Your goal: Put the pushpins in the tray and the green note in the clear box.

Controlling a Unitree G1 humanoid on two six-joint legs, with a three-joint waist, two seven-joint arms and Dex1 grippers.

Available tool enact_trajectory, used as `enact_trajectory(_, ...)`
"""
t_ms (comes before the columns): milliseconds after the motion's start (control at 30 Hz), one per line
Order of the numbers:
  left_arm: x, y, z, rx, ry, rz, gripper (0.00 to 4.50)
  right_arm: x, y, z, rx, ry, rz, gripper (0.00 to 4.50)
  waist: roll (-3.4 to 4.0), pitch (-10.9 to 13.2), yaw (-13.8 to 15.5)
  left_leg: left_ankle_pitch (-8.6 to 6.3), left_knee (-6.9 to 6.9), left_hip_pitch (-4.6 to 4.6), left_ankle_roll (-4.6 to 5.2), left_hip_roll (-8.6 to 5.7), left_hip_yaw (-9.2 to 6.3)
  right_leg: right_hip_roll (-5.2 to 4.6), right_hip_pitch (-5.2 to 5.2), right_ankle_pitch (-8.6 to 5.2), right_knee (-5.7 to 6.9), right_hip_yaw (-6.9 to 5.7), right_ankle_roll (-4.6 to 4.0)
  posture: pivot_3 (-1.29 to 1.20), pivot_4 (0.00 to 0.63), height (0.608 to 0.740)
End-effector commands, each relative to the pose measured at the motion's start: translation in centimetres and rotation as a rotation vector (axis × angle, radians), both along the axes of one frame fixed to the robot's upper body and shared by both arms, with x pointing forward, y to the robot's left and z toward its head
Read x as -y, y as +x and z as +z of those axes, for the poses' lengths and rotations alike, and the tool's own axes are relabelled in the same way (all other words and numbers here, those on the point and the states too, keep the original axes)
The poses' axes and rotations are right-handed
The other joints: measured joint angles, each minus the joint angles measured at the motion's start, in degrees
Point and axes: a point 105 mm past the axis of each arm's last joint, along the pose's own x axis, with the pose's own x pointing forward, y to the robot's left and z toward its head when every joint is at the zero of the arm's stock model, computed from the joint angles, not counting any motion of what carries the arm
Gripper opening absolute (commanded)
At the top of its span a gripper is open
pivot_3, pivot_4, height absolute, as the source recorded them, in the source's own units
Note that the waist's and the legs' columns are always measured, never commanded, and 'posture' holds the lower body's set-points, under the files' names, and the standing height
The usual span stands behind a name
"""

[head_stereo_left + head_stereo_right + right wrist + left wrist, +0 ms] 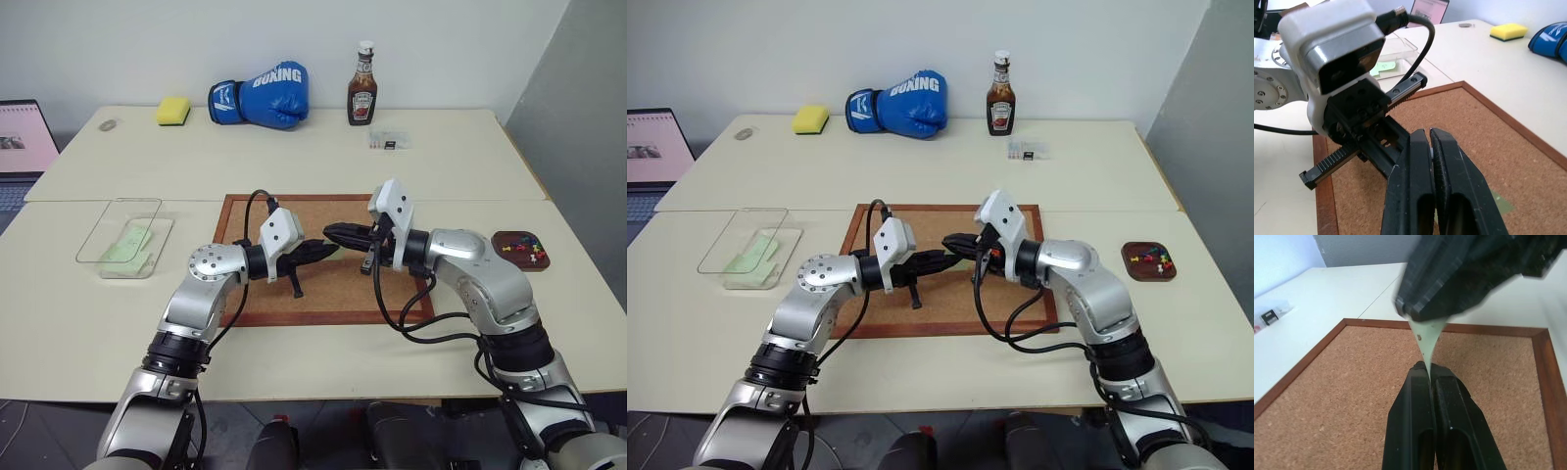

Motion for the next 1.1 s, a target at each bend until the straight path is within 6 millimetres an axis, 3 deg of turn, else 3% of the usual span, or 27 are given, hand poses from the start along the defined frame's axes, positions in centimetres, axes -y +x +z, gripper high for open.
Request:
enact_trajectory(33,-0.7,0.4,0.0,0.074,0.065,0.013,0.04,0.9,0.5,2.2,0.067,0.036,-0.026,0.0,0.0,0.0,0.02,0.0,0.0,-0.01,0.0,0.0,0.0,0.0,0.0,0.0,0.0,0.0,0.0,0.0,0.15,0.74)
enact_trajectory(300,-0.6,0.8,0.4,0.149,0.088,0.001,0.04,1.6,0.9,2.9,0.081,0.044,-0.054,0.0,0.0,0.0,0.02,0.0,0.0,-0.02,0.0,0.0,0.0,0.0,-0.01,0.0,0.0,0.0,0.0,0.0,0.15,0.74)
enact_trajectory(400,-0.1,0.5,1.1,0.124,0.05,-0.023,0.04,3.3,1.5,2.3,0.078,0.028,-0.123,0.0,0.0,0.0,0.02,0.0,0.01,-0.03,0.0,0.0,0.0,0.0,-0.01,0.0,0.0,0.0,0.0,0.0,0.15,0.74)
enact_trajectory(633,2.8,-2.6,2.5,-0.106,-0.083,-0.137,0.04,12.8,4.6,-0.1,0.053,0.015,-0.631,0.0,-0.03,0.03,0.59,0.0,0.02,-0.17,0.0,-0.04,-0.01,-0.03,-0.03,0.0,-0.05,0.0,0.01,0.0,0.15,0.74)
enact_trajectory(900,5.2,-3.7,2.2,-0.176,-0.056,-0.149,0.04,25.2,4.0,-2.3,0.029,-0.016,-1.178,0.0,-0.01,0.04,0.43,0.0,0.05,-0.03,0.01,-0.04,0.01,-0.01,0.03,0.0,0.02,0.05,0.01,0.0,0.15,0.74)
enact_trajectory(1000,5.7,-3.9,2.2,-0.182,-0.058,-0.156,0.04,27.9,3.4,-3.0,-0.016,-0.007,-1.267,0.0,0.04,0.07,0.18,0.0,0.07,-0.03,0.01,-0.06,0.07,-0.01,0.03,0.01,0.02,0.14,0.03,0.0,0.15,0.74)
enact_trajectory(1100,5.9,-4.0,2.1,-0.188,-0.064,-0.162,0.04,29.0,3.0,-4.4,-0.097,-0.005,-1.277,0.0,0.05,0.07,-0.09,0.0,0.05,0.02,0.01,-0.05,0.11,0.01,0.03,0.02,0.02,0.18,0.05,0.0,0.15,0.74)
